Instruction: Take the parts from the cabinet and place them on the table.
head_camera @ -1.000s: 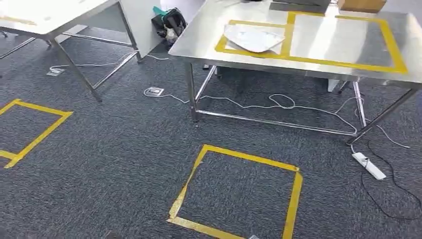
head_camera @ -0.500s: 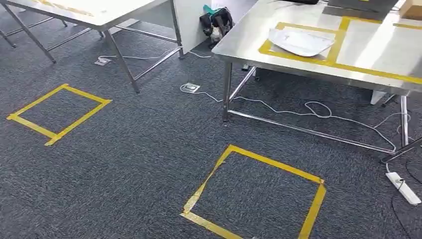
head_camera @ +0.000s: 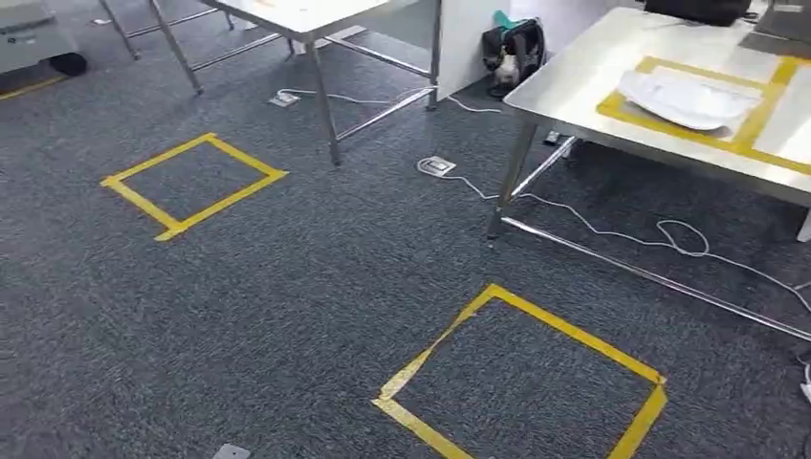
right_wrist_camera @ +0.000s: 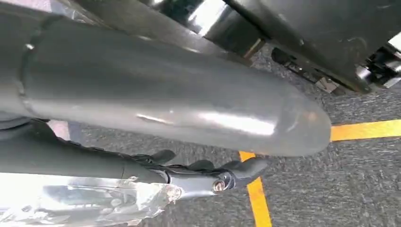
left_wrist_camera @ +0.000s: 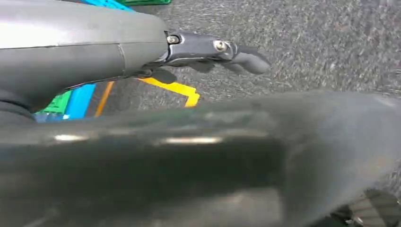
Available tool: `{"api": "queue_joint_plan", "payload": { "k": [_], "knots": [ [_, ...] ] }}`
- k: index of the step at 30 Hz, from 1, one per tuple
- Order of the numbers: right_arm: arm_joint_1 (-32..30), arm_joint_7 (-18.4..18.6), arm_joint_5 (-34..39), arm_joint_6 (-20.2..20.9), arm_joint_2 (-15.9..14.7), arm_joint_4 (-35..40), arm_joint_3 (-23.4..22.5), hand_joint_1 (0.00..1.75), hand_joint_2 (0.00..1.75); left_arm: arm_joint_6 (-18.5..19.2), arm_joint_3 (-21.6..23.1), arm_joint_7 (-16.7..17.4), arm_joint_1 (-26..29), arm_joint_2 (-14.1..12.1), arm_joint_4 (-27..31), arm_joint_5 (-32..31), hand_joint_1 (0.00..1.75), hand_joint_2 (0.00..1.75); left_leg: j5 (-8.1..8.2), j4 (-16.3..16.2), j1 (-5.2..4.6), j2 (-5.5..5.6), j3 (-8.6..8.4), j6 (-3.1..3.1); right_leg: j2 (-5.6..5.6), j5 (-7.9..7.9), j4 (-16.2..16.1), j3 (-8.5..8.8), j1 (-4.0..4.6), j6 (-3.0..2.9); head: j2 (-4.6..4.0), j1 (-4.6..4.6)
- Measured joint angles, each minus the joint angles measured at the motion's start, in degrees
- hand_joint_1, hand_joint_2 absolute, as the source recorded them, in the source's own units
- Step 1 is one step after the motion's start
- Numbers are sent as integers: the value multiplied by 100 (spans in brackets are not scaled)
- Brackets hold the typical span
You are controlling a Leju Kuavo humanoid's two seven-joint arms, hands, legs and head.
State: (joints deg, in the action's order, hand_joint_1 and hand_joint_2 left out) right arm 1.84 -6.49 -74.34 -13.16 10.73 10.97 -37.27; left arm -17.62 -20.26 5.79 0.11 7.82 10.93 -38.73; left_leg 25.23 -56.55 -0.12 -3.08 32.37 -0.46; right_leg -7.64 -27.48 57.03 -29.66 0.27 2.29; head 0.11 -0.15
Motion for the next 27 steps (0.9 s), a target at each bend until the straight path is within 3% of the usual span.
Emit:
{"api": "queue_joint_plan", "payload": {
  "k": [1,2,3,5,6,7,8,9,10,11,12,14,16,17,18,19,21,22,23,25,26,27],
  "knots": [
    [10,2,0,6,0,0,0,0,0,11,-22,0,4,0,0,2,0,0,-25,20,13,70,-12,44,23,-31,9,14,-30,49,0,-15],
    [17,0,0,6,0,0,0,0,0,20,-35,0,14,4,0,20,0,0,-34,23,28,120,-12,70,343,-127,112,-55,-46,87,0,11],
    [12,0,-2,7,0,0,0,0,0,46,-44,0,0,2,0,26,0,0,-43,23,27,189,-5,116,575,-344,444,-187,-55,85,0,18],
    [-21,4,-7,22,0,0,0,0,0,116,-48,-2,-39,18,0,44,0,0,-50,23,12,354,17,167,725,-787,1445,-655,-43,82,0,31],
    [-36,7,-7,22,0,0,0,0,0,138,-50,-2,-37,20,0,55,0,0,-54,22,4,433,20,175,745,-905,1807,-847,-40,72,0,35],
    [-44,7,-7,22,0,0,0,0,0,162,-57,-2,-27,20,0,63,0,0,-57,21,1,513,20,176,751,-879,1925,-932,-38,62,0,33],
    [-43,7,-4,22,0,0,0,0,0,173,-63,-2,-12,20,0,77,0,0,-60,19,1,597,17,174,755,-708,1752,-874,-39,47,0,35],
    [-39,7,-4,20,0,0,0,0,0,188,-74,-2,-4,22,0,87,0,0,-66,18,2,685,11,167,767,-443,1334,-686,-42,34,0,30],
    [-34,7,-4,20,-9,0,0,0,0,199,-81,-2,-5,26,0,87,0,0,-74,16,9,775,5,153,859,-161,781,-421,-52,22,0,37],
    [-31,7,-4,20,-15,0,0,0,0,203,-83,-2,-10,33,0,87,0,0,-77,15,15,847,6,137,1122,29,299,-182,-81,19,0,37],
    [-31,7,-4,20,-13,-2,0,0,0,205,-85,-2,-20,33,0,87,0,0,-75,-25,-23,911,36,99,1327,-52,91,-106,-118,16,0,37],
    [-19,20,-4,20,-13,-2,0,0,0,221,-94,-22,-14,35,0,87,0,0,-117,-7,12,1017,91,35,1233,-52,96,-73,-89,-8,0,35],
    [-21,28,-4,22,-22,-2,-4,0,0,221,-131,-33,26,39,0,87,0,0,-161,1,40,1137,136,-43,1100,-3,74,-83,-88,-86,0,26],
    [-16,28,-7,22,-24,0,-7,0,0,221,-146,-35,32,44,0,87,0,0,-88,-61,26,921,158,-56,1011,20,43,-67,-96,-122,0,31],
    [-16,26,-7,24,-26,0,-7,0,0,221,-149,-35,28,50,0,87,0,0,83,-270,3,630,263,-82,960,29,24,-64,-91,-150,0,-18],
    [-26,28,-7,26,-26,-2,-4,0,0,221,-148,-46,4,57,0,85,0,0,321,-688,5,485,464,-111,869,27,24,-69,-76,-165,0,-18],
    [-54,35,2,37,-66,-2,-7,0,0,219,-151,-52,-20,92,0,63,0,0,688,-1582,21,392,887,-140,663,8,24,-70,-60,-192,0,-18],
    [-62,33,9,37,-90,0,-7,0,0,221,-148,-52,-13,105,0,39,0,0,703,-1783,29,383,983,-151,571,5,25,-69,-59,-193,0,-18],
    [-62,33,13,37,-109,0,-9,0,0,225,-149,-52,0,111,0,35,0,0,582,-1694,35,379,929,-155,504,0,25,-67,-59,-188,0,-20],
    [-51,31,20,31,-122,0,-11,0,0,236,-149,-52,0,111,0,18,0,0,137,-944,48,309,528,-148,377,-17,25,-48,-61,-165,0,-20],
    [-44,18,26,20,-125,0,-11,0,0,238,-149,-52,-8,111,0,11,0,0,-77,-405,41,72,217,-138,320,-35,25,-19,-55,-138,0,-20],
    [-51,9,26,11,-131,0,-11,0,0,247,-148,-46,-29,129,0,-4,0,0,-49,-113,-4,-273,61,-151,274,-68,39,-13,-3,-96,0,-31]
  ]
}}
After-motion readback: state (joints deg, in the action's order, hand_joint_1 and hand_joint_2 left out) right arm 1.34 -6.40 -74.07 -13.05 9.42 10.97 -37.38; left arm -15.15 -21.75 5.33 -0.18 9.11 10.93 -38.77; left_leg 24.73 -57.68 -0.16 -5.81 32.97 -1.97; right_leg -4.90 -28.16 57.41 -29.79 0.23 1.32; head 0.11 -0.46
